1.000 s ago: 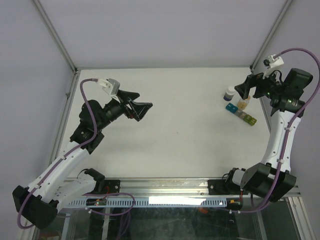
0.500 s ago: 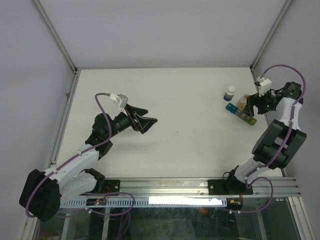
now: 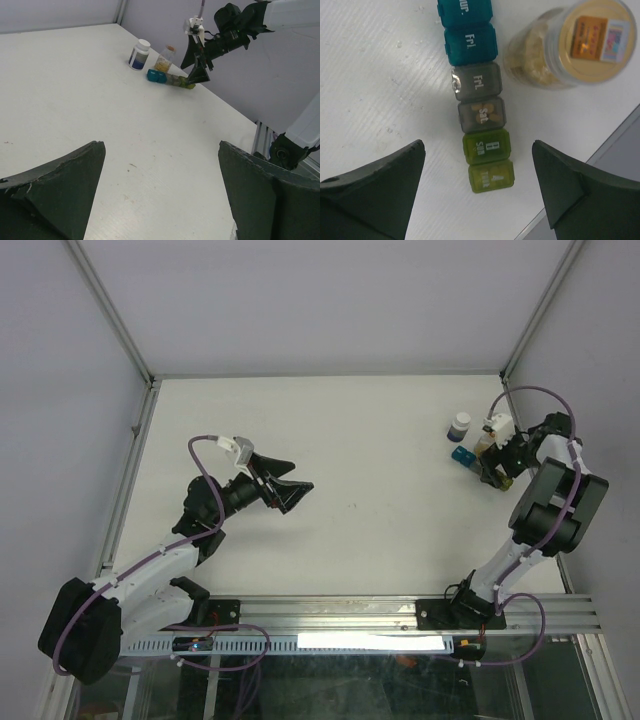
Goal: Sort the pills into containers
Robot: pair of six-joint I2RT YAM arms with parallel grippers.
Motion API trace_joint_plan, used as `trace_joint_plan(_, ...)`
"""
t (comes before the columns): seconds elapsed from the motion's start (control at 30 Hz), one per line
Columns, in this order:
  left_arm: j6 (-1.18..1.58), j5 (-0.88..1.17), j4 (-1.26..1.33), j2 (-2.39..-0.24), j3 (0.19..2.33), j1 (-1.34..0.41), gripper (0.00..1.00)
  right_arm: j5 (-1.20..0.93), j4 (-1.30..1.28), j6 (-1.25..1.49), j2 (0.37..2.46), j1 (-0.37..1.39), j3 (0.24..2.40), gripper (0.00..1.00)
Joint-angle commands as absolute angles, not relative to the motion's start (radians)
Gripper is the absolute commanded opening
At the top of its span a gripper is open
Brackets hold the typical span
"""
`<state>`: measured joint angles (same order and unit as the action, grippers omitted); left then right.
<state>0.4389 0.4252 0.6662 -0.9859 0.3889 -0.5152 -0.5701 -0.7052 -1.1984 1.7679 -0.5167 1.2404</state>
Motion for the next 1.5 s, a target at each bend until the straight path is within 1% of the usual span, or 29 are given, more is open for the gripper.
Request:
trace_joint_plan(0.0,0.398,0.428,0.729,-0.972,0.387,-0.511,0.99,-0.552,-0.598,-1.254,1.814,-0.475,1.256,0.91)
trace_joint_plan(0.13,0.395,0.424,0.717,-0.96,0.383,-0.511,0.99,-0.542,-0.594,-1.257,1.869,-0.469,1.289,0.88)
trace_joint_plan(0.2,0.389,0.419,0.709,-0.955,0.381,-0.511,0.99,-0.539,-0.618,-1.267,1.89,-0.463,1.306,0.84)
trace_joint_plan(0.3,0.379,0.413,0.699,-0.955,0.383,-0.511,0.99,-0.547,-0.662,-1.302,1.904,-0.453,1.307,0.75)
trace_joint_plan(0.5,0.375,0.43,0.693,-0.958,0.393,-0.511,0.99,-0.574,-0.72,-1.379,1.875,-0.438,1.261,0.54)
trace_joint_plan(0.7,0.372,0.471,0.702,-0.956,0.39,-0.511,0.99,-0.627,-0.804,-1.447,1.809,-0.404,1.202,0.39)
trace_joint_plan(0.8,0.37,0.507,0.725,-0.962,0.383,-0.511,0.99,-0.643,-0.827,-1.454,1.758,-0.347,1.154,0.37)
trace_joint_plan(0.93,0.359,0.59,0.818,-0.977,0.35,-0.512,0.98,-0.668,-0.854,-1.467,1.669,-0.206,1.089,0.36)
trace_joint_plan(1.03,0.339,0.623,0.925,-0.984,0.287,-0.523,0.98,-0.673,-0.86,-1.473,1.605,-0.051,1.04,0.36)
trace_joint_plan(1.17,0.267,0.629,1.002,-0.986,0.228,-0.568,0.97,-0.633,-0.811,-1.456,1.546,0.172,0.979,0.36)
trace_joint_plan(1.3,0.091,0.602,1.039,-0.997,0.183,-0.667,0.97,-0.548,-0.735,-1.441,1.528,0.372,0.92,0.36)
trace_joint_plan(1.4,-0.074,0.507,0.985,-1.025,0.174,-0.772,0.98,-0.523,-0.686,-1.411,1.527,0.478,0.898,0.37)
trace_joint_plan(1.47,-0.124,0.458,0.954,-1.066,0.185,-0.818,0.98,-0.503,-0.64,-1.374,1.53,0.529,0.883,0.37)
